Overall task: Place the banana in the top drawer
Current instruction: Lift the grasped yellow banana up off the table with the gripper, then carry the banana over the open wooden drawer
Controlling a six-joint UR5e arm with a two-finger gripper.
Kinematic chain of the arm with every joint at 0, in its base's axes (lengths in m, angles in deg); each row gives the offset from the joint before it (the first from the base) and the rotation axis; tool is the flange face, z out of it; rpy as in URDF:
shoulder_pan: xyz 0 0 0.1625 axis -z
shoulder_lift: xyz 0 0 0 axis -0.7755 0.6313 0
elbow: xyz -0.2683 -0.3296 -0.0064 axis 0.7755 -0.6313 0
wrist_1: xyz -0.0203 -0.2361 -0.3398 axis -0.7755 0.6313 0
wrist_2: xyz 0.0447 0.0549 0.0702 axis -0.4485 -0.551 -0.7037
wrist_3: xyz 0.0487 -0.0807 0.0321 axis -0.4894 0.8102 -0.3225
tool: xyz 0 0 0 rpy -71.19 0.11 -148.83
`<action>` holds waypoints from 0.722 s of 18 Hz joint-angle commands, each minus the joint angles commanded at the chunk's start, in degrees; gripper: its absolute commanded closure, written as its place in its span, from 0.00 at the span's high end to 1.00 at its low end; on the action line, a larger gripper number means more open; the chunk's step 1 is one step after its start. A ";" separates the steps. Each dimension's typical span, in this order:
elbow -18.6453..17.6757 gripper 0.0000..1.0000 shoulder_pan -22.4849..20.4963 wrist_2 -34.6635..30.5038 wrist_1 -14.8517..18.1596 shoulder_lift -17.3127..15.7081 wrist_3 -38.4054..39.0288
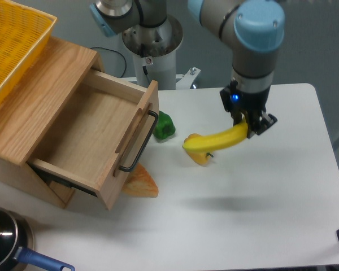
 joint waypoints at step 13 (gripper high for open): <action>0.18 0.17 0.79 0.18 9.06 -11.51 3.78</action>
